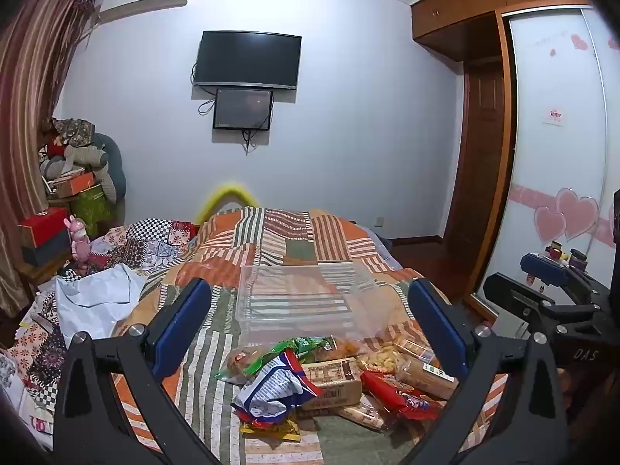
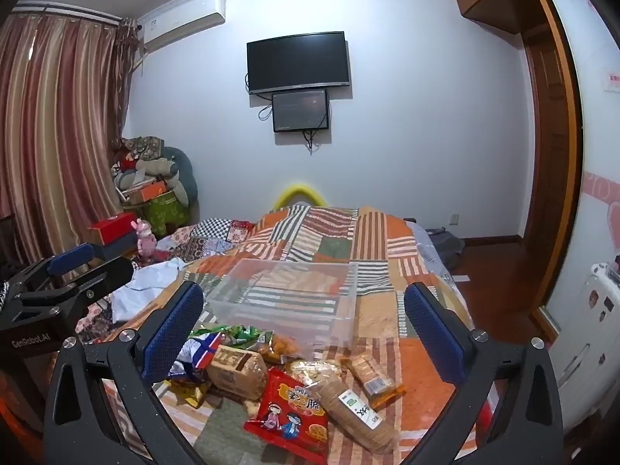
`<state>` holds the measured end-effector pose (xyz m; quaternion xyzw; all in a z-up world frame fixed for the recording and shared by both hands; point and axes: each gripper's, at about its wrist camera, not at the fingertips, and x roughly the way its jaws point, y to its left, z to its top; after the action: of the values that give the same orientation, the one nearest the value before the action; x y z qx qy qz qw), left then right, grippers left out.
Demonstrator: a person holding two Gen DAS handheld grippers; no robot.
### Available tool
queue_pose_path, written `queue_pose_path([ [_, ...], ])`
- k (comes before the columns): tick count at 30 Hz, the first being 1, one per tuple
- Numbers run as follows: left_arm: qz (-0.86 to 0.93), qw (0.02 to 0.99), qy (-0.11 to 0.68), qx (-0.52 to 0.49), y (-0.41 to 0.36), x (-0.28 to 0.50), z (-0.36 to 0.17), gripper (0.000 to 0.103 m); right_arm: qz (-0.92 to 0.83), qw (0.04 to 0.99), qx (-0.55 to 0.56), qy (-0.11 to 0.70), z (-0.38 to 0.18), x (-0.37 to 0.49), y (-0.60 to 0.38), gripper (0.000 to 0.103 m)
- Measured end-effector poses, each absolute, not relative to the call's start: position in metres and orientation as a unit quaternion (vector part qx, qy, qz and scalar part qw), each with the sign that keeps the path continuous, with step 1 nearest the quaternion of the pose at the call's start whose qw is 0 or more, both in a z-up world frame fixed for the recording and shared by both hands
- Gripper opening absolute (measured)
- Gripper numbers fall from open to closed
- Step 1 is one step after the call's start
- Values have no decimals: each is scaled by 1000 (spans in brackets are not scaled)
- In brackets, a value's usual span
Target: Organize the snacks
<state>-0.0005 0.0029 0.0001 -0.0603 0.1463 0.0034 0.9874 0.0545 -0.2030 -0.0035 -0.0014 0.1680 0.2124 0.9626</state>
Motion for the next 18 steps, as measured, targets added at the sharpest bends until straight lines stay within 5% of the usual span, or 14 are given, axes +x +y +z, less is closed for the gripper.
queue_pose_path([
  [18, 4, 989, 143, -36, -6, 1, -2, 103, 219, 962, 3, 162, -2, 53, -205, 103],
])
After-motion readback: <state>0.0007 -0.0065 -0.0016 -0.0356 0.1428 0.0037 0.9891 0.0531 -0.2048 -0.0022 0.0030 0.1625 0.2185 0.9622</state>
